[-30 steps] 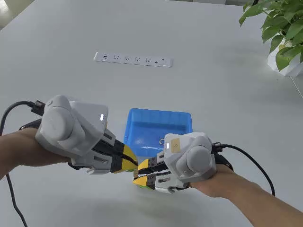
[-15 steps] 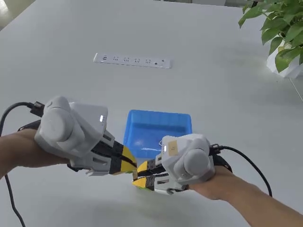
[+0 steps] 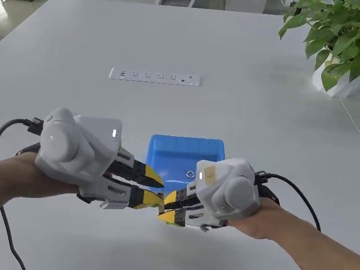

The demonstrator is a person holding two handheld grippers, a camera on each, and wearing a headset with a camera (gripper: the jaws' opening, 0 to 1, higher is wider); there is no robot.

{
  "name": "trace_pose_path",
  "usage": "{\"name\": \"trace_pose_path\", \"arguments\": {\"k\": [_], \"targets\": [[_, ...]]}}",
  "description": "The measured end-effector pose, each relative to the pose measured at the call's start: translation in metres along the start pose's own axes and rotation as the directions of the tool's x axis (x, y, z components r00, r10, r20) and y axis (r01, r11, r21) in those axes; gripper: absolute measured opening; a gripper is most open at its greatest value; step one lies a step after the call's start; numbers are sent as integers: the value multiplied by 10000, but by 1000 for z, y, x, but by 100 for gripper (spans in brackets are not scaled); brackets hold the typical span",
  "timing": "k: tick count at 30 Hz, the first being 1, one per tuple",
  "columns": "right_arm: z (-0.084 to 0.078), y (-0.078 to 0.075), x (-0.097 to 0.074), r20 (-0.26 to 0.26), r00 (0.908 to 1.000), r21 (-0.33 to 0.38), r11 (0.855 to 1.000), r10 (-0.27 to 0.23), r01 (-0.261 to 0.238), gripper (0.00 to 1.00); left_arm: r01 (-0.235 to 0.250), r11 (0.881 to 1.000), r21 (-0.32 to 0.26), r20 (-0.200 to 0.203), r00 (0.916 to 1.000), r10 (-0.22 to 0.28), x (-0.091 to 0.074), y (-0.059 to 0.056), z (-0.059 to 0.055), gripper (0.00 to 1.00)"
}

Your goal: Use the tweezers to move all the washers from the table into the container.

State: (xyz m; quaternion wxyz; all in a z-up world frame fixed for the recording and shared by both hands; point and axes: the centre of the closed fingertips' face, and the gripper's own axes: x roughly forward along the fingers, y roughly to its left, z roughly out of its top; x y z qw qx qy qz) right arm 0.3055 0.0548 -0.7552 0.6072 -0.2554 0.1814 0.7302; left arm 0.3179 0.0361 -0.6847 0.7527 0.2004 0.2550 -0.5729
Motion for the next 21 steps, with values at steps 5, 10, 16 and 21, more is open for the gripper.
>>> {"name": "trace_pose_path", "arguments": {"k": [5,10,16,21], "targets": [[8,-3,-9,43,9999,-124,9999,-92,93,8,-224,9995,-219,-66,9997,223,-5,1,-7,26],[19,-9,-20,127,9996,-233,9994,-255,258,8,-377,9975,-602,-121,9992,371,-8,-1,-17,33],[28,-18,-32,224,9986,-303,9984,-479,486,8,-601,9931,-1005,-51,9982,599,-8,-1,-26,49],[36,-28,-43,369,9972,-288,9974,-650,661,8,-784,9893,-1229,192,9965,813,-9,0,-30,58]]}}
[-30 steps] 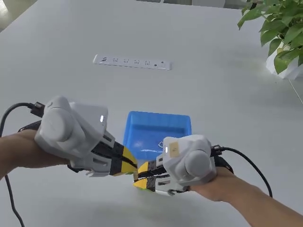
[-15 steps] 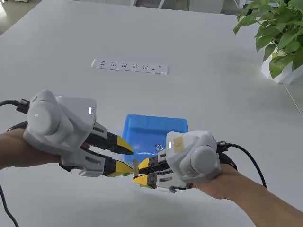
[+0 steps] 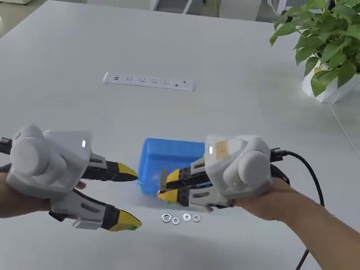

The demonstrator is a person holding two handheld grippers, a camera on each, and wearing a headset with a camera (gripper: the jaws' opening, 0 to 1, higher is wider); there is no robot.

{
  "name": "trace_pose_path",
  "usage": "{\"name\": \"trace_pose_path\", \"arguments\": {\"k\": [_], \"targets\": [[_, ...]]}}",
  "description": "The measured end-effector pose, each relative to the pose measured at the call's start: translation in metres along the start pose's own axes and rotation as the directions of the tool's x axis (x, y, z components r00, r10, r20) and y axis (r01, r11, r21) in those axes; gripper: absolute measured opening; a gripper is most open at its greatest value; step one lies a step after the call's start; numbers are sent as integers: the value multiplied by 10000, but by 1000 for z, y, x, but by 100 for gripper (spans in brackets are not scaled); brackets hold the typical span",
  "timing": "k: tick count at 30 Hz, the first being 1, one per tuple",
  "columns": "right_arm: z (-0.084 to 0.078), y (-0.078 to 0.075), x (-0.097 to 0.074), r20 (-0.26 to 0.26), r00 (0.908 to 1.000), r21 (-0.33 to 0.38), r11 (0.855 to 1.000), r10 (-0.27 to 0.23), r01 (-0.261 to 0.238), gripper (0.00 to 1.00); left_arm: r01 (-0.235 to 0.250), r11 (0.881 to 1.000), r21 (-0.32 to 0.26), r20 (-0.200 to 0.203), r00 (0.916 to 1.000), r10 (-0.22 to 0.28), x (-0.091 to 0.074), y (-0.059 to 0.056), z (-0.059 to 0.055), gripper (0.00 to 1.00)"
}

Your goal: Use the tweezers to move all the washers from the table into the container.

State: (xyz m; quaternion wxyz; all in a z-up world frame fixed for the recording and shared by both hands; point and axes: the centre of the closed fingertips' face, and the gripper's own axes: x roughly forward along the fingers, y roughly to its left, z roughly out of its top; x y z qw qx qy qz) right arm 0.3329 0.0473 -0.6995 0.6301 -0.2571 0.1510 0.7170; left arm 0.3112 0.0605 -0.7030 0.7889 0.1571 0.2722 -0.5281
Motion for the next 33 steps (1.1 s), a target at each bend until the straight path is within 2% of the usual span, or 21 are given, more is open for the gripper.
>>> {"name": "trace_pose_path", "arguments": {"k": [3,15,28,33], "targets": [[2,-6,-4,44,10000,12,10000,-82,82,8,-136,9997,-182,35,9999,136,0,2,-4,65],[1,-32,-10,246,9986,42,9989,-460,459,9,-430,9972,-608,309,9985,450,0,5,-12,81],[-20,-55,-2,23,9993,59,9993,-371,371,9,-730,9933,-893,448,9960,772,-3,10,-15,93],[-32,-62,5,-54,9996,145,9995,-264,265,9,-859,9902,-1101,749,9927,944,-6,14,-10,98]]}}
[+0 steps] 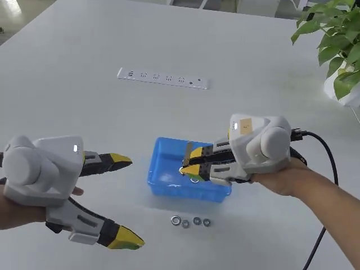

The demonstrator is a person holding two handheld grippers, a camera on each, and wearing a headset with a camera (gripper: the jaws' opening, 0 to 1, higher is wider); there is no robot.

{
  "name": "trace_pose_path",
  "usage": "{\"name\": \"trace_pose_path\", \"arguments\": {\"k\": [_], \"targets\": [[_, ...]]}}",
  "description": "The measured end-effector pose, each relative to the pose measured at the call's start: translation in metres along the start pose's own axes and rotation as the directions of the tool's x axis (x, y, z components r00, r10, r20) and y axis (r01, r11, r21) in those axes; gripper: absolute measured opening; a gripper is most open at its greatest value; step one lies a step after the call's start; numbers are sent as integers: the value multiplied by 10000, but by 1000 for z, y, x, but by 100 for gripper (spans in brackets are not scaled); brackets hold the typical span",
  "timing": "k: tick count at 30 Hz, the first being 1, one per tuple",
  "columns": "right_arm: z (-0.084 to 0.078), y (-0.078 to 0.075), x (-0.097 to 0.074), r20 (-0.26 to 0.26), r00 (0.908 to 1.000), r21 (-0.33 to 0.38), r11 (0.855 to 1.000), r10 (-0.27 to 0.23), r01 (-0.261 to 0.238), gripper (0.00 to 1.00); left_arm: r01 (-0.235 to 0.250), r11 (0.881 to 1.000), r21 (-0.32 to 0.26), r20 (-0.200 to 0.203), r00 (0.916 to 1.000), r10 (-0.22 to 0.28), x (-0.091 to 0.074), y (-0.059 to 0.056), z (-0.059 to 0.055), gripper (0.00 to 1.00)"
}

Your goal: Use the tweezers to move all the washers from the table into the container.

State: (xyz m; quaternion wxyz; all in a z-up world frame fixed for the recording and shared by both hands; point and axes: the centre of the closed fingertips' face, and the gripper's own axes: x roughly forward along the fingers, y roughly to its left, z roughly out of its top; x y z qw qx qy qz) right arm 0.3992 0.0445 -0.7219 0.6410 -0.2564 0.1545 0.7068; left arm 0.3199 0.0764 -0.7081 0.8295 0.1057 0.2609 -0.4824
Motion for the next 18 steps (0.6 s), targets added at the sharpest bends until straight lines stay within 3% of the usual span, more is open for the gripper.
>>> {"name": "trace_pose_path", "arguments": {"k": [18], "targets": [[-29,-7,24,-254,9983,378,9980,524,-514,9,-214,9994,-262,161,9996,219,-1,11,3,98]]}}
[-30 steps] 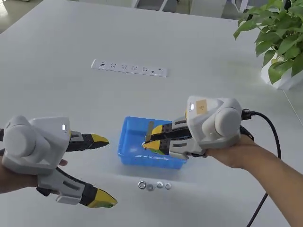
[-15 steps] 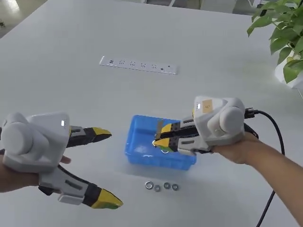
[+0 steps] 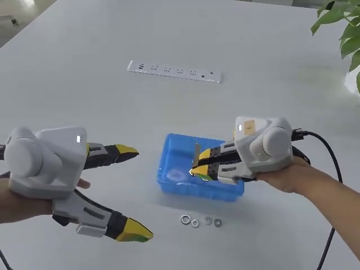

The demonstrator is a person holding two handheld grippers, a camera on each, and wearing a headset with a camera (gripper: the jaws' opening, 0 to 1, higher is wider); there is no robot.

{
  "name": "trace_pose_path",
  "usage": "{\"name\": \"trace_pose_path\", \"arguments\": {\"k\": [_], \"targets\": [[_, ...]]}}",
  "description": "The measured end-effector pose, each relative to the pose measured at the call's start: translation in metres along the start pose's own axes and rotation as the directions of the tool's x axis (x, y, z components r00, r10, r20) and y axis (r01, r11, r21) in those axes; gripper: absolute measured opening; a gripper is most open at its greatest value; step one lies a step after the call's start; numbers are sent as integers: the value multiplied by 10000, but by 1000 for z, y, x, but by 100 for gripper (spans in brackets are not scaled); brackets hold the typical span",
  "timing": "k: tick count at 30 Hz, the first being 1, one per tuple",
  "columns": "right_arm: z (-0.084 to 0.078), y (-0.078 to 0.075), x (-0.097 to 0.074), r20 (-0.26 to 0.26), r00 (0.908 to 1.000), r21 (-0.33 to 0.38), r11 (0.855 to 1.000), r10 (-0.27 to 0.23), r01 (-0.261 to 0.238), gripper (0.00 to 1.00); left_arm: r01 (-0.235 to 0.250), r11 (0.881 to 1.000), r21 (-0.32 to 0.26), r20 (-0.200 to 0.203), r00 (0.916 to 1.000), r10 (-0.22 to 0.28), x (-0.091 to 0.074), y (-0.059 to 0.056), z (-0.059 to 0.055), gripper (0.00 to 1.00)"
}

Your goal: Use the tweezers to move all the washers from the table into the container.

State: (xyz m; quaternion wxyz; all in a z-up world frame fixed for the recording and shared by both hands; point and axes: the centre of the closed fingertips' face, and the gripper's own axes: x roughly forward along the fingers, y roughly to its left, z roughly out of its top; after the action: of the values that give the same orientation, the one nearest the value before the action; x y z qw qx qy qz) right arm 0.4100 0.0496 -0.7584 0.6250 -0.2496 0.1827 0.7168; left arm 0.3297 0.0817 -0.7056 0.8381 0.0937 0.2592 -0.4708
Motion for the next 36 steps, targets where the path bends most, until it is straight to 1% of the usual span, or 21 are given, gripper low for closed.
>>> {"name": "trace_pose_path", "arguments": {"k": [5,9,12,15,22,24,28,32,36], "targets": [[-4,2,5,-61,9999,17,9999,119,-119,9,10,10000,81,84,10000,-11,1,3,3,96],[-7,4,7,-119,9997,31,9998,216,-215,9,15,9999,168,-14,10000,-15,2,6,4,94],[-9,5,9,-179,9995,22,9997,254,-253,9,35,9996,271,-42,10000,-34,4,9,7,91],[-8,5,9,-88,9997,72,9997,245,-245,9,130,9991,397,-45,9999,-128,6,10,12,90],[-8,5,9,-109,9996,66,9997,255,-254,9,173,9982,573,-27,9998,-172,12,16,21,86],[-8,5,9,-127,9996,52,9996,265,-264,9,202,9975,671,-51,9998,-199,14,18,24,82],[-8,5,9,-195,9994,-30,9996,292,-293,9,332,9948,963,-228,9993,-312,21,22,29,73],[-7,4,9,-197,9994,-28,9996,293,-294,9,496,9931,1064,-267,9985,-470,27,25,37,60],[-8,3,10,-189,9994,-23,9996,273,-273,9,520,9898,1329,-491,9977,-458,34,31,40,48]]}}
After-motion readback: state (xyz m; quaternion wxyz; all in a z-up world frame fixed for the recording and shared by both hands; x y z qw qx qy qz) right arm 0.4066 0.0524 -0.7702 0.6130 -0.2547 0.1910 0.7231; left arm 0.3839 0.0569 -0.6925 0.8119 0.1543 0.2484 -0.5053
